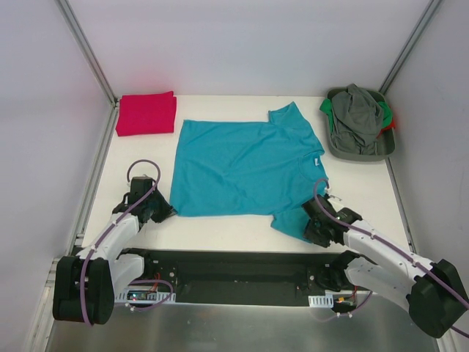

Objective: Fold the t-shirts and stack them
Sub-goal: Grap the side of the flattened tshirt closest away from the robot with both arms

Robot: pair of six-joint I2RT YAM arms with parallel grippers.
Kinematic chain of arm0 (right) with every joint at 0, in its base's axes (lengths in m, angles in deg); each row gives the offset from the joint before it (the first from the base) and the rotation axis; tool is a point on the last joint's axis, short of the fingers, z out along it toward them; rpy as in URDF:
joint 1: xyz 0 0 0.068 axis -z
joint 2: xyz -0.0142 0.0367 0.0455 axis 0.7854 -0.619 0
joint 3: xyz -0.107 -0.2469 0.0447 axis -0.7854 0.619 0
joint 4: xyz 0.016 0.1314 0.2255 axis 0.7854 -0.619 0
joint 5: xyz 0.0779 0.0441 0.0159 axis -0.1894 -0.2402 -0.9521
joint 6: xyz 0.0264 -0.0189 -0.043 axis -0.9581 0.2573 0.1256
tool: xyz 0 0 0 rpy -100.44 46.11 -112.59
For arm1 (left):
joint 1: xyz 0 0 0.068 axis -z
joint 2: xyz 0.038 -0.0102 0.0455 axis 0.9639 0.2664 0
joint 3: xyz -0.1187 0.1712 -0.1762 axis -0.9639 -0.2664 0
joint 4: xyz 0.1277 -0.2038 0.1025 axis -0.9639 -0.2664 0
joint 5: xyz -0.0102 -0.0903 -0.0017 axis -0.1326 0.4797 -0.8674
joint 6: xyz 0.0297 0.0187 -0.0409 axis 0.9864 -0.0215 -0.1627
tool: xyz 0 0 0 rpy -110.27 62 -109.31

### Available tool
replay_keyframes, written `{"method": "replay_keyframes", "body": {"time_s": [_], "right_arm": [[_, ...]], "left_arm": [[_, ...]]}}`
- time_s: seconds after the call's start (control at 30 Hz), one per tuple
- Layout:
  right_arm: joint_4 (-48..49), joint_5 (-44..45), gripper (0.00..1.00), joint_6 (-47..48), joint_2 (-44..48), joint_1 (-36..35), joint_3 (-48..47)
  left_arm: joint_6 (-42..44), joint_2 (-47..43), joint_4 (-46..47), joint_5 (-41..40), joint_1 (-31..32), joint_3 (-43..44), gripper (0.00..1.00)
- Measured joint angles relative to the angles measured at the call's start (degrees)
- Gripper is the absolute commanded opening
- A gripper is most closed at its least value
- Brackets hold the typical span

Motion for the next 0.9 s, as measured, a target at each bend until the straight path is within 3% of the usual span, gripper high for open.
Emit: {"method": "replay_keyframes", "body": {"time_s": [0.17,0.27,0.43,0.5,0.9], "right_arm": [[0.09,0.00,0.37,0.11,-0.63,0.00,-0.26],[0.24,-0.04,0.30,0.13,-1.14,0.00,-0.44],[0.24,-0.04,0.13,0.15,-1.57,0.00,-0.59],[0.76,-0.26,0.01,0.04,-1.33,0.00,-0.59],[-0.59,-8.37,0.01,-2.78,12.66,-3.89,1.42]], "left_arm": [[0.02,-0.31,0.00,0.02,0.00,0.00,0.00],[0.02,-0.35,0.00,0.02,0.00,0.00,0.00],[0.00,-0.35,0.00,0.02,0.00,-0.02,0.00],[0.00,-0.39,0.00,0.02,0.00,-0.02,0.00],[-1.01,-6.60,-1.42,-0.22,0.00,-1.88,0.00]]}}
